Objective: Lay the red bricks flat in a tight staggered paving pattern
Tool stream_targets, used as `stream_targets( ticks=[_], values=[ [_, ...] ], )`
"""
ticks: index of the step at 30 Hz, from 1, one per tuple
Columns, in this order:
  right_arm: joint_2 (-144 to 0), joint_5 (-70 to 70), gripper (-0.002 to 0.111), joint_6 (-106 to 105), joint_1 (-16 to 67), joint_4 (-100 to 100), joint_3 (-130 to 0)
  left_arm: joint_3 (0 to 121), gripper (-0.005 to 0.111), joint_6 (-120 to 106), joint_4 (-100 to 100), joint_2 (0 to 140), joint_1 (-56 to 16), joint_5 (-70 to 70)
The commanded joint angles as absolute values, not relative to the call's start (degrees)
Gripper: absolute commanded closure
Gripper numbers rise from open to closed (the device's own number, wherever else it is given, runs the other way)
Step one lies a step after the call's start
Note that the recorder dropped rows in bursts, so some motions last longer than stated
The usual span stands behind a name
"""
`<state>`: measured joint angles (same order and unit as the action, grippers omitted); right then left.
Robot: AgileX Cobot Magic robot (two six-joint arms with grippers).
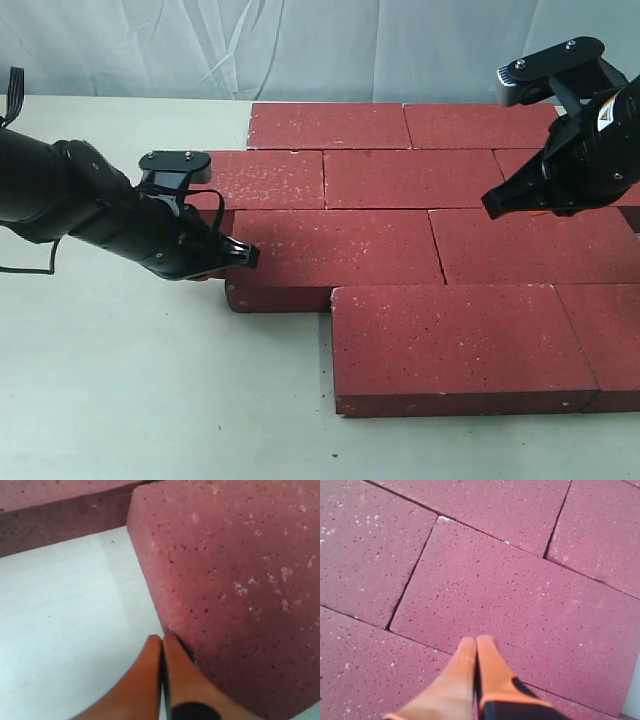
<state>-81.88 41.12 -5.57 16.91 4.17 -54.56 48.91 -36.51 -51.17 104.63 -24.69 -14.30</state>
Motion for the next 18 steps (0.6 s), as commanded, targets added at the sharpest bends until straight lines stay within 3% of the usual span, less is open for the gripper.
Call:
stream_targets(
  ticks=[1, 18],
  values=[
    [-81.4, 40.6, 0.109, -5.9, 16.7, 3.9, -54.6, 49.2, 0.107, -36.1, -50.3, 104.8, -24.1, -15.6],
    [-81.4, 40.2, 0.109, -5.9, 16.7, 3.7, -54.6, 49.2, 0.107, -34.5, -47.6, 104.7, -22.3, -16.5]
  ],
)
